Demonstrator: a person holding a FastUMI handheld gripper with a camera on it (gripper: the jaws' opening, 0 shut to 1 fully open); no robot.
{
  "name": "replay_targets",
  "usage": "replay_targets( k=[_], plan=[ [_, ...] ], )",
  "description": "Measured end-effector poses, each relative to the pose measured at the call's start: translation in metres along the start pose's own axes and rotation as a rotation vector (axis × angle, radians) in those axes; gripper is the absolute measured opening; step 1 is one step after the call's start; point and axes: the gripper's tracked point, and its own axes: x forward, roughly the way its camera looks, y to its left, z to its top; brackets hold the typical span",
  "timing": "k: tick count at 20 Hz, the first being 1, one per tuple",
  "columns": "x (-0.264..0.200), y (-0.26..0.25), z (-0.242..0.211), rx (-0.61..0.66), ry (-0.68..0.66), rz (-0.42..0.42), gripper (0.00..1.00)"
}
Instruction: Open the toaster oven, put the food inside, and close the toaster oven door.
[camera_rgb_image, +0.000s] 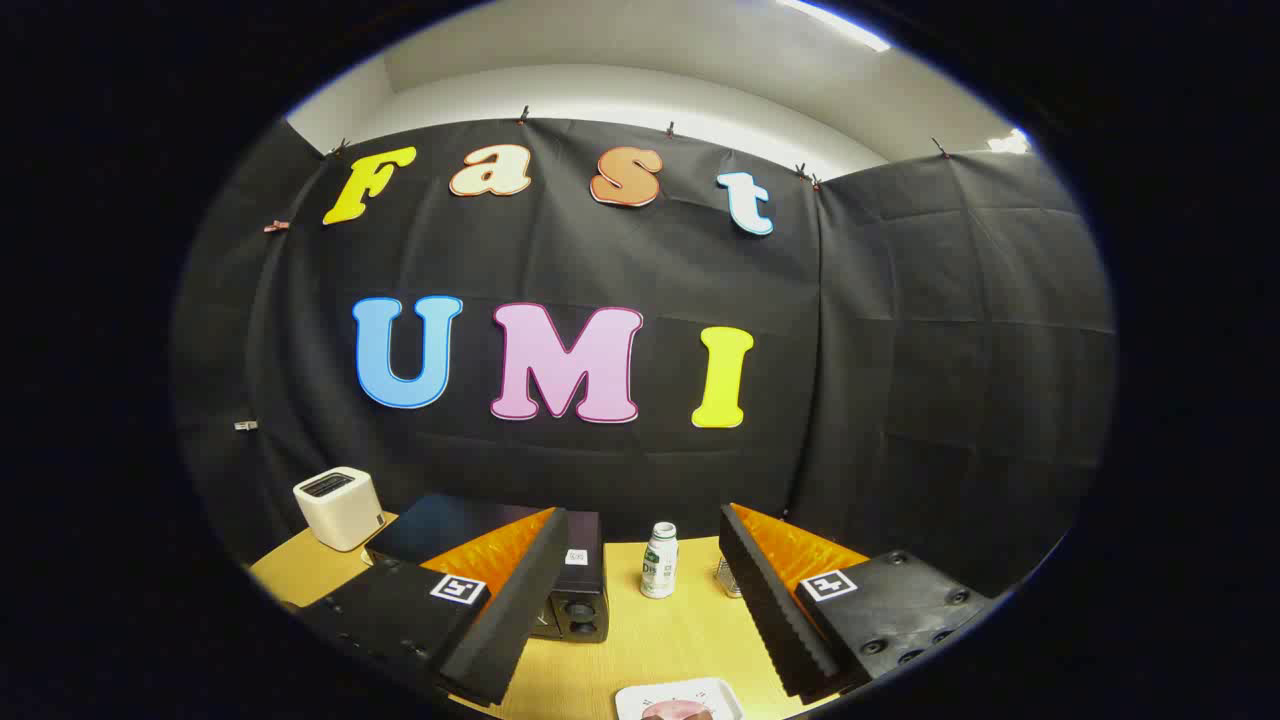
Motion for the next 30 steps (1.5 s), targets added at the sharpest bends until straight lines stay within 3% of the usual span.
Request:
replay_targets(
  k=[19,30],
  plan=[
    [0.001,0.021,-0.009,-0.007,0.015,0.023,0.98],
    [0.007,0.133,-0.050,0.037,0.102,0.166,0.98]
  ],
)
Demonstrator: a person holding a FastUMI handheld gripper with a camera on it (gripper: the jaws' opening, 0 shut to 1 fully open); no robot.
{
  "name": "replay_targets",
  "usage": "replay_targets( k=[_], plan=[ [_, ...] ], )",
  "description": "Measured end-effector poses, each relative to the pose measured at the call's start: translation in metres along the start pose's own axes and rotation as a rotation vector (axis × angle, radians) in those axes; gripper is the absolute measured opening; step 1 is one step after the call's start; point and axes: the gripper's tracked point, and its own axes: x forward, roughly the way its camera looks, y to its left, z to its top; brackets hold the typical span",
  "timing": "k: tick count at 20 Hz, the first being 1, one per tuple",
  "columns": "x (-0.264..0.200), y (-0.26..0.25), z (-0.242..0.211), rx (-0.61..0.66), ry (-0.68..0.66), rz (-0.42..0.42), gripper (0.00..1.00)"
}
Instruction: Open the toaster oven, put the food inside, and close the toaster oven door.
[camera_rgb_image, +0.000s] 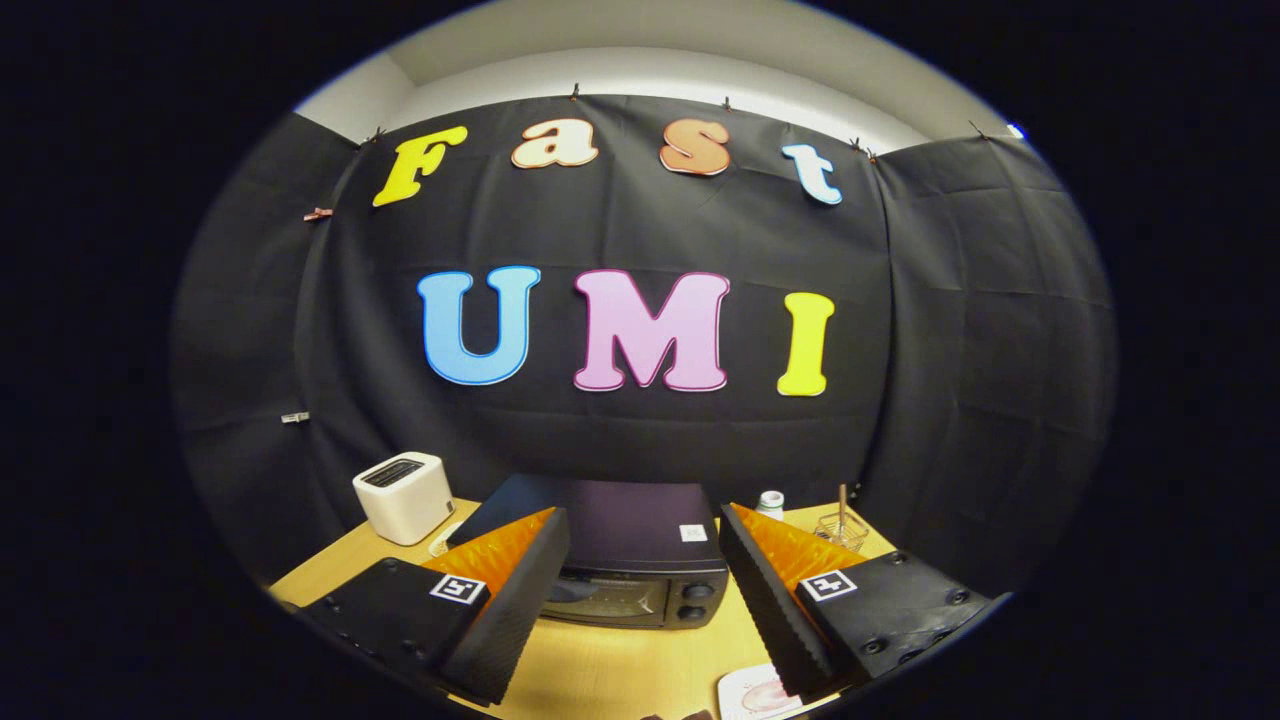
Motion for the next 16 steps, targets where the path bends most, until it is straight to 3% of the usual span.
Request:
replay_targets(
  k=[5,16],
  plan=[
    [0.025,0.039,-0.051,0.040,0.093,0.024,0.98],
    [0.106,0.078,-0.153,0.075,0.299,-0.019,0.99]
  ],
)
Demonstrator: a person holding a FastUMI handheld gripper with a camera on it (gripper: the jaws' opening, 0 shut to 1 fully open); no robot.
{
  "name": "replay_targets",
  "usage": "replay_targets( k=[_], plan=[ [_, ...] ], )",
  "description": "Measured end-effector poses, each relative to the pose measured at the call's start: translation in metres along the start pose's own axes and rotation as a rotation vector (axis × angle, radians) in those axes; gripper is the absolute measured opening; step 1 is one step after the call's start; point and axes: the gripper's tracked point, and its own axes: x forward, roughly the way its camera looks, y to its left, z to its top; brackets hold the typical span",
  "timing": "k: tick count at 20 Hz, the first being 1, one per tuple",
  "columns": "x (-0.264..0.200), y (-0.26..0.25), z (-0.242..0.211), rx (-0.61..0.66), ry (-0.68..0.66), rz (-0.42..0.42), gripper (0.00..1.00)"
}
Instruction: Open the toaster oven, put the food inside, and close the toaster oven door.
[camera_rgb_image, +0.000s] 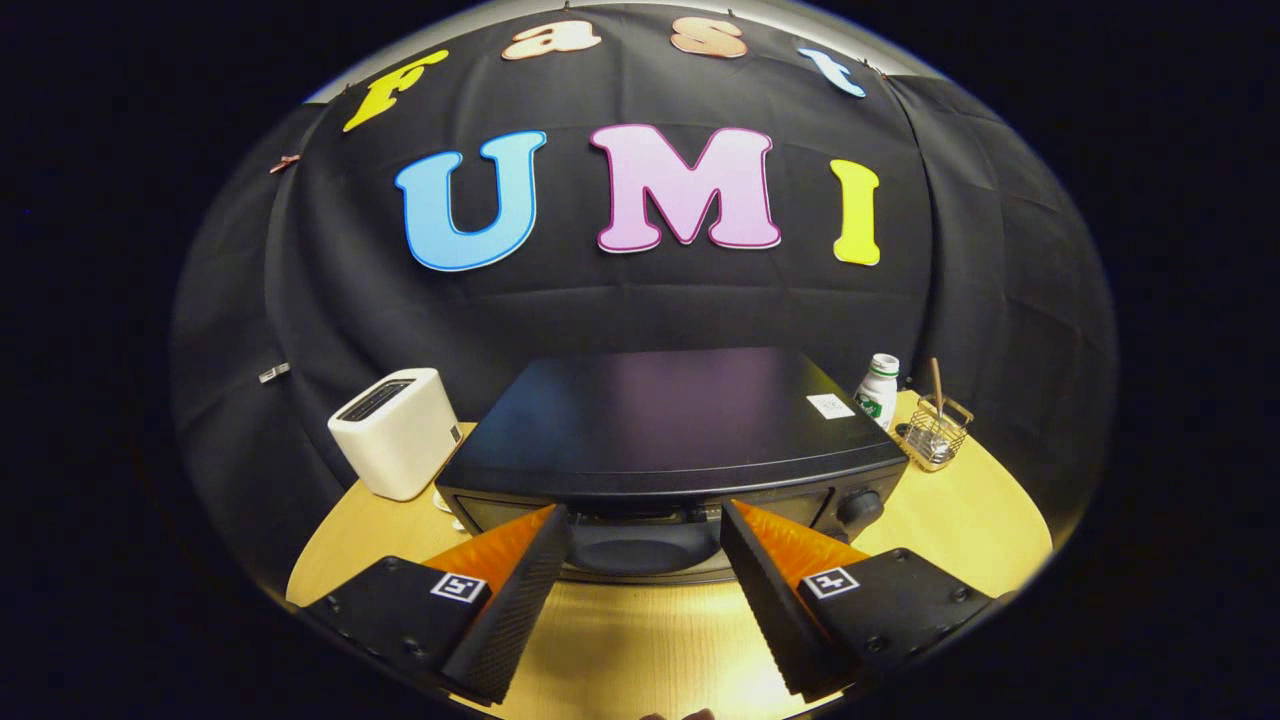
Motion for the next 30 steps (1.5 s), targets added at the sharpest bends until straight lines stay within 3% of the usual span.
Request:
replay_targets(
  k=[5,11,22,30],
  plan=[
    [0.019,0.007,-0.001,-0.045,0.021,-0.039,1.00],
    [0.001,0.007,-0.012,-0.046,0.033,-0.049,0.99],
    [-0.056,0.002,-0.091,-0.046,0.132,-0.052,0.99],
    [-0.062,-0.008,-0.159,-0.121,0.315,-0.016,1.00]
  ],
)
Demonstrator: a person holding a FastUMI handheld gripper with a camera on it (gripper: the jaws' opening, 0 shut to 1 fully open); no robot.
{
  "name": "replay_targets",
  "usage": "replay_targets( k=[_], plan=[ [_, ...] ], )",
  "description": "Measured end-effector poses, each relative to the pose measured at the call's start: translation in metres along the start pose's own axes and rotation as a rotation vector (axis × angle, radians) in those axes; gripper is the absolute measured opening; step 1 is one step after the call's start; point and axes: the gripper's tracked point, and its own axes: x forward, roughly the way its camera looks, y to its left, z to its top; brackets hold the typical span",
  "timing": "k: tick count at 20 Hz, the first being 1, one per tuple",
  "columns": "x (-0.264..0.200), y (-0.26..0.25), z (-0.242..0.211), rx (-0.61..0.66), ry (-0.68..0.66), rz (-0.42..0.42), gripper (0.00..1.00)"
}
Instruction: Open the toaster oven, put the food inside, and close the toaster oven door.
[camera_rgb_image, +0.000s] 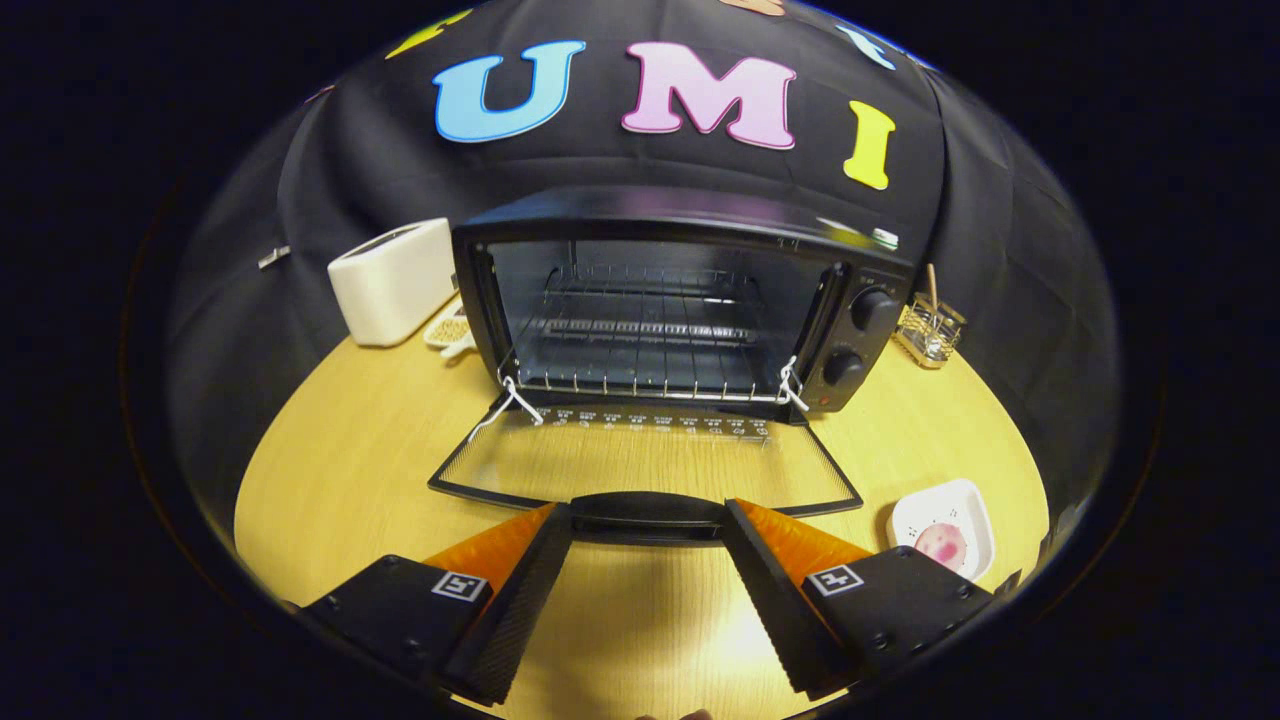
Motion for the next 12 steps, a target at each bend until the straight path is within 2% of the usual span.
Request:
replay_targets(
  k=[3,6,12],
  plan=[
    [0.002,-0.002,-0.019,-0.009,0.064,0.019,1.00],
    [-0.005,-0.003,-0.024,0.009,0.074,0.046,0.99],
    [-0.044,-0.030,-0.011,-0.058,0.057,0.168,0.99]
  ],
)
